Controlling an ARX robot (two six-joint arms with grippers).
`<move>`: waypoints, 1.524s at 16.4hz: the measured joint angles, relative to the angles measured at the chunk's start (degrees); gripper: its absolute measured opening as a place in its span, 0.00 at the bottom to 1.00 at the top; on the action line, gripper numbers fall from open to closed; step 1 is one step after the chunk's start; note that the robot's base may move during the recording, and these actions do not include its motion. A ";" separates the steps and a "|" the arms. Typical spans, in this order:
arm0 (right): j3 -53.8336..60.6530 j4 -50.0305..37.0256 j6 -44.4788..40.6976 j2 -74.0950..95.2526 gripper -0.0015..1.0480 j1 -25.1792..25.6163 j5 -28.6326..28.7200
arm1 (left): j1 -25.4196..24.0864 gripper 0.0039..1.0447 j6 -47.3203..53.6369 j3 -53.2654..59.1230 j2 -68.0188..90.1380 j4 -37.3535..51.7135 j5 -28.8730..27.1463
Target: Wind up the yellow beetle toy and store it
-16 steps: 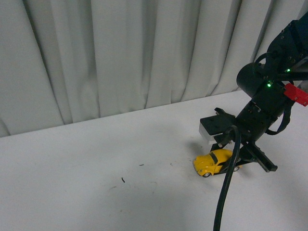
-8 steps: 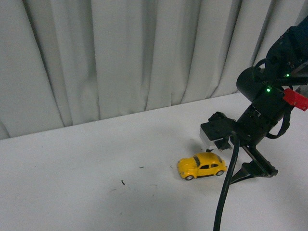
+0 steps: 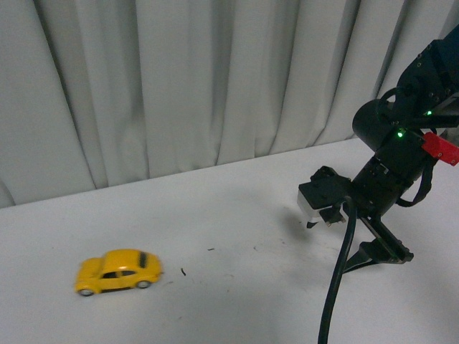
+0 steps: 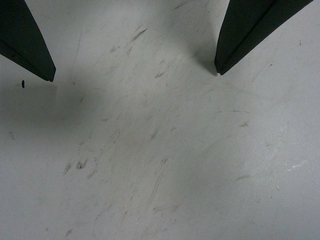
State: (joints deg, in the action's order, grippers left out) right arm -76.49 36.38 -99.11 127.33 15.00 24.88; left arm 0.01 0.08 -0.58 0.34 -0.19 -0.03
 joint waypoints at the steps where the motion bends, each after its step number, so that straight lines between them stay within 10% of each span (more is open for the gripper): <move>1: 0.00 -0.07 0.02 0.00 0.94 0.00 0.00 | 0.00 0.94 0.00 0.00 0.00 0.00 -0.02; 21: 7.52 -10.03 5.22 -43.28 0.93 -7.10 6.80 | 0.00 0.94 0.00 0.00 0.00 0.00 0.00; 23: 25.64 -43.89 30.60 -53.88 0.74 -9.46 -11.15 | 0.00 0.94 0.00 0.00 0.00 -0.04 0.00; 25: 37.94 -59.71 56.63 -60.67 0.57 -9.77 -18.67 | 0.00 0.94 0.00 0.02 0.00 -0.02 -0.07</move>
State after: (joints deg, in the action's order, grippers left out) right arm -38.54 -23.33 -42.48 66.65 5.23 6.22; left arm 0.01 0.08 -0.56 0.34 -0.21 -0.10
